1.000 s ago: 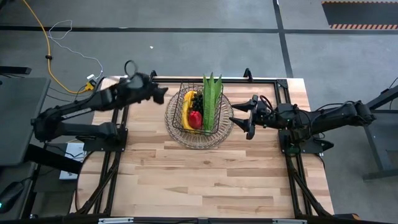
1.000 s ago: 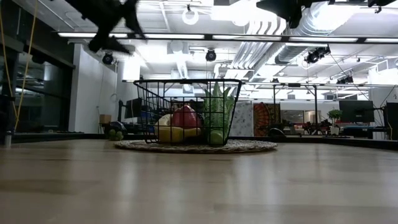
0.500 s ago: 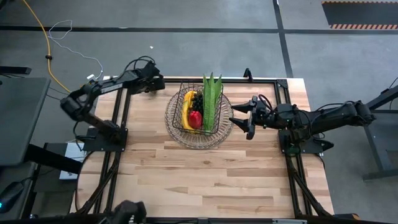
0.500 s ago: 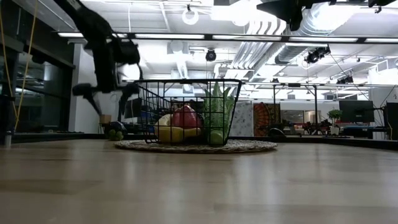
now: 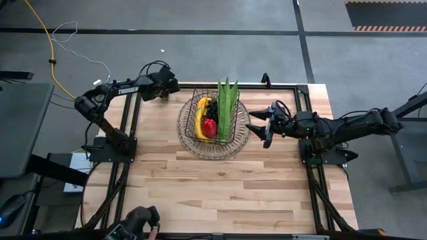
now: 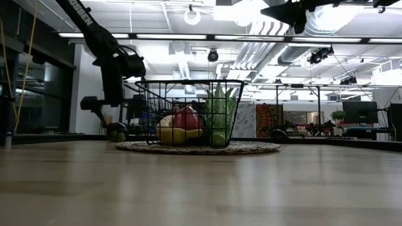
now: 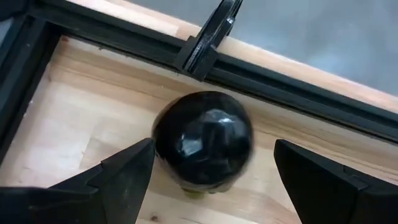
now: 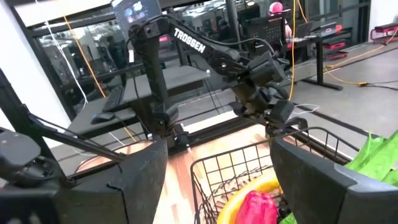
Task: Build produce basket
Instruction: Put the mangosteen into the wire basket
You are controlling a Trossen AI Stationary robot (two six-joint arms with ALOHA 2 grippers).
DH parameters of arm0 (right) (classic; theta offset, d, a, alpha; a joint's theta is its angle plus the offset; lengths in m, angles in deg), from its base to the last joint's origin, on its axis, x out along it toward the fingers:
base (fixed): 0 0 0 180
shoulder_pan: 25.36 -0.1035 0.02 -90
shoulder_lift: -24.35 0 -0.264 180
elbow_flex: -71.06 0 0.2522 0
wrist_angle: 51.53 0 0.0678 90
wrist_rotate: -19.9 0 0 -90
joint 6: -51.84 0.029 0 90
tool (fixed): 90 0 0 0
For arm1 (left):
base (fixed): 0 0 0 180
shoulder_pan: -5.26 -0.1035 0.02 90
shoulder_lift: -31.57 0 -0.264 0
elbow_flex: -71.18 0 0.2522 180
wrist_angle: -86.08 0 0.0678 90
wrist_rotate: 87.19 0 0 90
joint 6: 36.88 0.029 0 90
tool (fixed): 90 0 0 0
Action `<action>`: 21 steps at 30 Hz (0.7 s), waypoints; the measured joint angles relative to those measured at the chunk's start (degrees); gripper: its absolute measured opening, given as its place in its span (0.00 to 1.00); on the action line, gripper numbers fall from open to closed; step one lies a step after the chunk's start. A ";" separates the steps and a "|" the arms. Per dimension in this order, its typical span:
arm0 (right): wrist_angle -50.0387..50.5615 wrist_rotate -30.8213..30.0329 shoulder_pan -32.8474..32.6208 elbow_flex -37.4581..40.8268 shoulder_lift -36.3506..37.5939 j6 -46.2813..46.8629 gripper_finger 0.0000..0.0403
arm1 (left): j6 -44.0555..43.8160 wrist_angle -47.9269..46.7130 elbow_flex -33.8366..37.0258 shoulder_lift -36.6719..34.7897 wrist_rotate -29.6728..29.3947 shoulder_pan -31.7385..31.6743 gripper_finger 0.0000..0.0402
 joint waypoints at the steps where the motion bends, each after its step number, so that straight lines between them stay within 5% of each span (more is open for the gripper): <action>1: 0.20 0.00 0.00 0.00 0.00 0.01 0.69 | -0.22 -0.02 0.00 0.54 0.47 -0.21 0.80; 7: 0.84 -0.02 0.00 0.00 0.00 1.43 0.69 | -5.33 1.55 0.00 1.71 0.99 -0.81 0.79; 21: 0.93 -0.03 0.00 0.00 0.00 1.77 0.69 | -1.82 2.59 -0.12 2.52 -0.11 0.33 0.79</action>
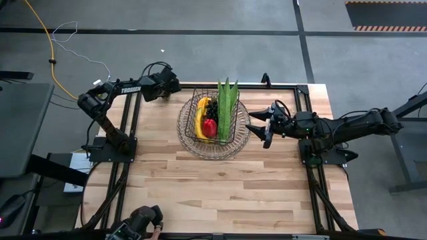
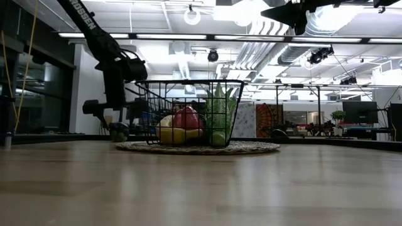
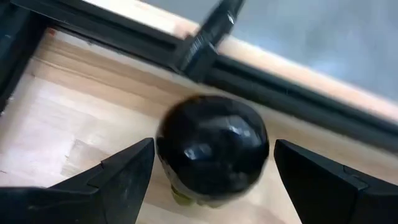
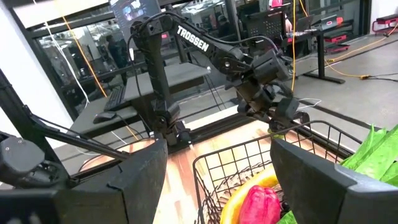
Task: Build produce basket
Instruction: Put the mangosteen into the wire basket
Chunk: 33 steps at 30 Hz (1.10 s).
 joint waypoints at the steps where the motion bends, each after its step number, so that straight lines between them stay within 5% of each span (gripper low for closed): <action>1: 0.00 -0.02 0.00 0.00 0.00 0.00 0.69 | 0.89 -0.33 -0.30 0.48 -0.02 0.37 0.79; 6: 0.00 -0.02 0.01 0.00 0.00 0.04 0.69 | 5.61 -3.84 -3.12 4.78 -0.44 2.91 0.77; 16: 0.02 -0.02 0.00 0.00 0.00 3.00 0.69 | -1.67 -3.19 -3.82 8.04 -0.88 3.82 0.68; 33: 1.40 -0.02 0.02 0.00 -0.02 2.95 0.69 | 9.78 -2.88 -8.60 7.36 -4.73 1.11 0.67</action>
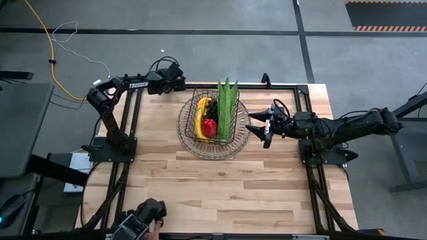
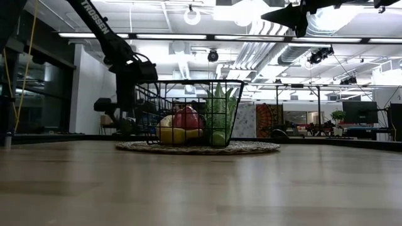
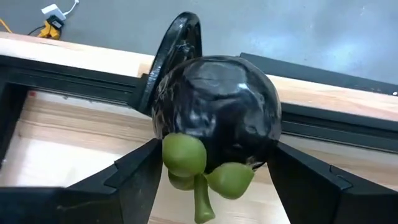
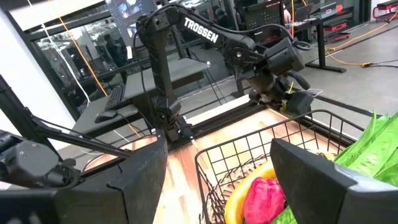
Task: Build produce basket
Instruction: Put the mangosteen into the wire basket
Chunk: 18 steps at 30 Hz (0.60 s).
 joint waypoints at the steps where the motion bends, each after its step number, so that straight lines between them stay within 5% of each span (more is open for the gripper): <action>1: 0.00 0.00 -0.02 0.00 0.00 0.00 0.69 | 0.47 -0.29 0.00 0.00 0.30 -0.14 0.67; 18: 0.26 0.00 -0.02 0.00 0.00 -0.04 0.69 | 0.79 -6.67 0.09 0.13 3.51 1.31 0.48</action>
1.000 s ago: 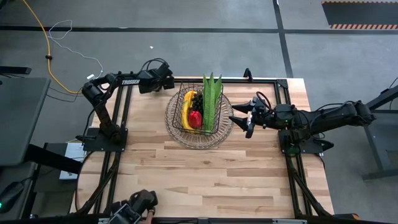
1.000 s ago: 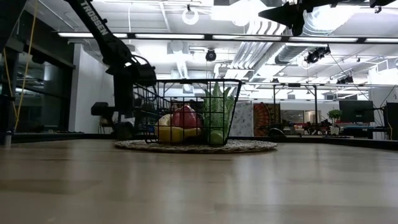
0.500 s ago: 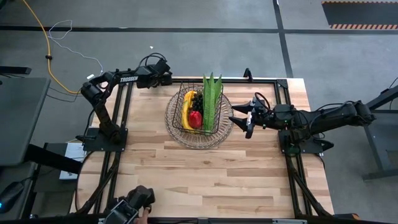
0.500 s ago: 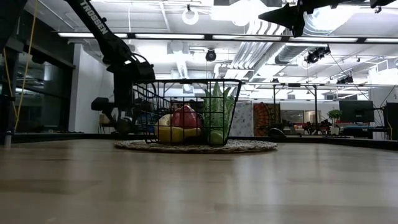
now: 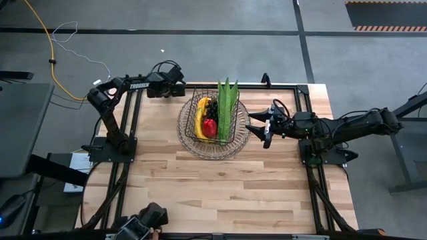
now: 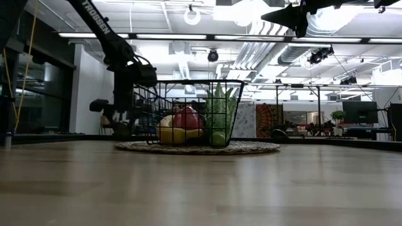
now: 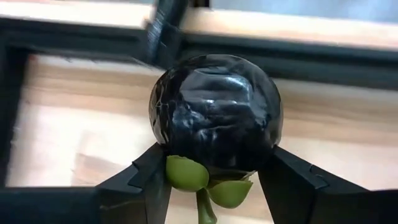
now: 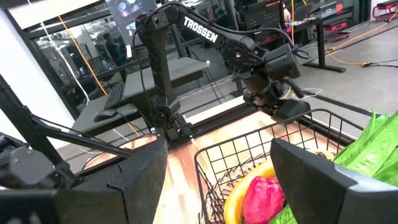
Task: Build produce basket
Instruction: Put the mangosteen into the wire basket
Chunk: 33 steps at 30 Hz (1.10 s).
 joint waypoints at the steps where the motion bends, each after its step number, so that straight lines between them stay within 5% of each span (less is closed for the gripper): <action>1: 0.00 0.00 0.00 0.00 0.00 -0.17 0.69 | 0.09 -0.08 0.00 0.00 0.91 0.21 0.48; 8: 0.75 0.00 0.00 0.00 0.00 -0.38 0.69 | 3.80 1.45 0.04 -5.41 3.43 2.91 0.48; 18: 1.45 0.26 0.02 0.00 0.00 -0.38 0.69 | 19.04 9.47 0.26 -28.74 2.13 11.80 0.48; 25: 1.46 0.50 0.00 0.00 0.00 -0.38 0.69 | 24.07 16.13 0.39 -39.67 8.44 29.07 0.49; 33: 1.42 0.50 0.02 0.00 0.00 -1.45 0.69 | 29.31 27.35 0.43 -39.65 7.19 53.49 0.50</action>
